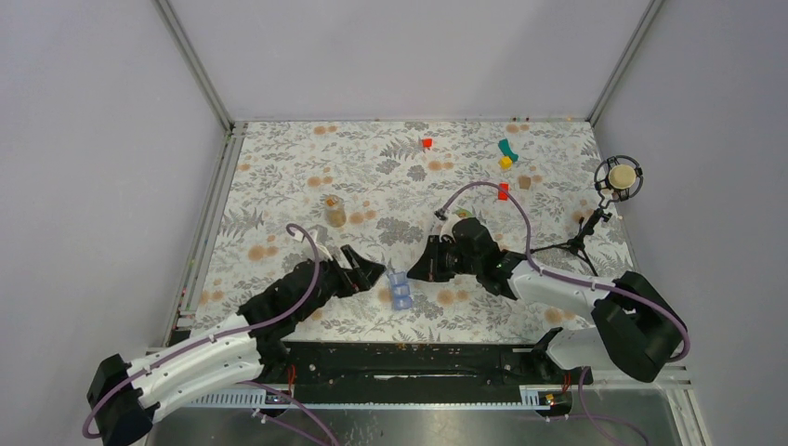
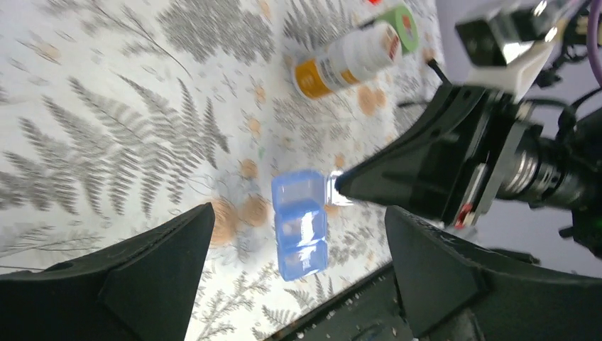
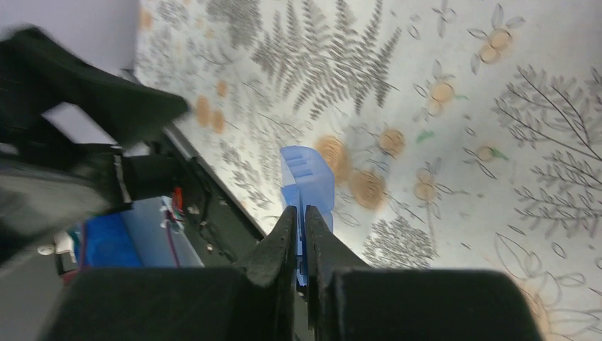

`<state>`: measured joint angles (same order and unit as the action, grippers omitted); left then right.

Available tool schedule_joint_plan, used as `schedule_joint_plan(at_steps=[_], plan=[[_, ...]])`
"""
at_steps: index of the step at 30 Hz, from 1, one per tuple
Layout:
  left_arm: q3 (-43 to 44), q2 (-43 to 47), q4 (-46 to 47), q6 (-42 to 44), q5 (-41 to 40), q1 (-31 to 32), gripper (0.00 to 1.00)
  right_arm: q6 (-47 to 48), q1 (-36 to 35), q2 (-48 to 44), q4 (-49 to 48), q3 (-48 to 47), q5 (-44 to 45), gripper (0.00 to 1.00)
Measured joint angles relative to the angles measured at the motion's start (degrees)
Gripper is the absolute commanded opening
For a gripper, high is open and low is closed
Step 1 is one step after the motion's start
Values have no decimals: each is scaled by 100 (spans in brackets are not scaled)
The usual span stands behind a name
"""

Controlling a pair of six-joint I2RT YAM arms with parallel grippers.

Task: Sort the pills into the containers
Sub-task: Place the pill container at the center of the board.

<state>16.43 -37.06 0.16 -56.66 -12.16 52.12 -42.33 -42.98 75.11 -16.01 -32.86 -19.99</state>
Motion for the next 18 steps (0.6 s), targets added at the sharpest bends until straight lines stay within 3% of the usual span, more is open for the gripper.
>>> schedule_joint_plan(at_steps=[3, 6, 13, 18], plan=[[535, 4, -761, 168, -570, -24, 92, 251, 0, 205, 317, -28, -13, 1], [951, -13, -1202, 304, -1027, -85, 92, 409, 2, 498, 507, -31, -76, 10], [1499, -284, -1803, 610, -1611, -544, 93, 638, 2, 822, 739, -101, -151, 54], [1631, -671, -1998, 745, -1631, -986, 93, 787, 4, 627, 1045, -278, 103, 70]])
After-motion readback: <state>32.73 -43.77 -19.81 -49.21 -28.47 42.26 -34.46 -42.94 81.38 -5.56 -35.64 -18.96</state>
